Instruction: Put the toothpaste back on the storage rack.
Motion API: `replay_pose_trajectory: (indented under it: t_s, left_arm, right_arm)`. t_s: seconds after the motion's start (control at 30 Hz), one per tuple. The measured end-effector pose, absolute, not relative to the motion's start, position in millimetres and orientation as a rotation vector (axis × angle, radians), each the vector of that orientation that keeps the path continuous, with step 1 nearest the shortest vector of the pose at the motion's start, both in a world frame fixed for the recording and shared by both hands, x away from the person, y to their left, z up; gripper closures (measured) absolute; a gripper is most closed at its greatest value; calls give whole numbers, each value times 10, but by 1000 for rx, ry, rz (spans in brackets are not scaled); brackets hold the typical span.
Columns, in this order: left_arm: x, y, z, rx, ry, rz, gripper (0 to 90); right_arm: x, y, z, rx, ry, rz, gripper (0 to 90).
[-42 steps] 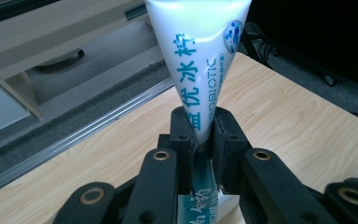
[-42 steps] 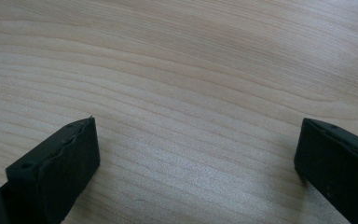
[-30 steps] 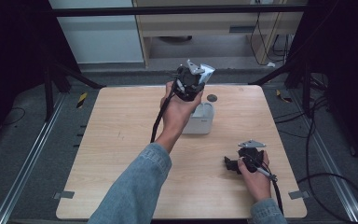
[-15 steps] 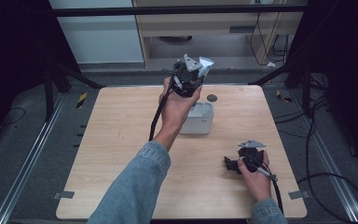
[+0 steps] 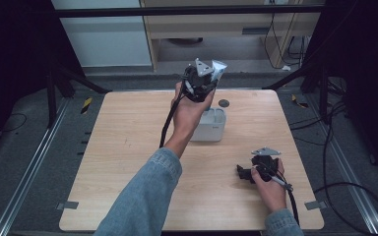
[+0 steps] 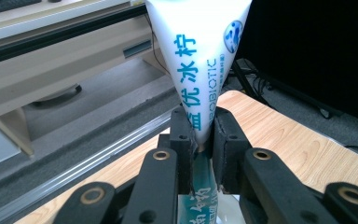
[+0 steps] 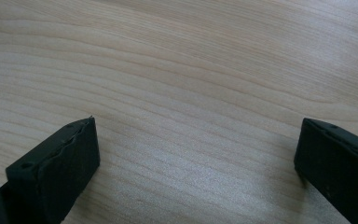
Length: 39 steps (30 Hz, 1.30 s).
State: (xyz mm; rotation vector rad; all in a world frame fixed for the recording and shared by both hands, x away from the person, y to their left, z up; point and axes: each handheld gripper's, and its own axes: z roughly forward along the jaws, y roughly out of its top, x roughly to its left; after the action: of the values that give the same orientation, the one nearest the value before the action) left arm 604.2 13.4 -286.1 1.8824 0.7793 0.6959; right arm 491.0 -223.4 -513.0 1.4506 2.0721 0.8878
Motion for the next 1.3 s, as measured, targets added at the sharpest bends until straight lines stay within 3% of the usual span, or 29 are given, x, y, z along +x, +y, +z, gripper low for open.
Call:
replay_pose_trajectory:
  t_s: [1.3]
  left_arm:
    - [6242, 234, -3475, 1919, 833, 679, 795]
  right_arm:
    - [4911, -2242, -5126, 1444, 2082, 882, 4]
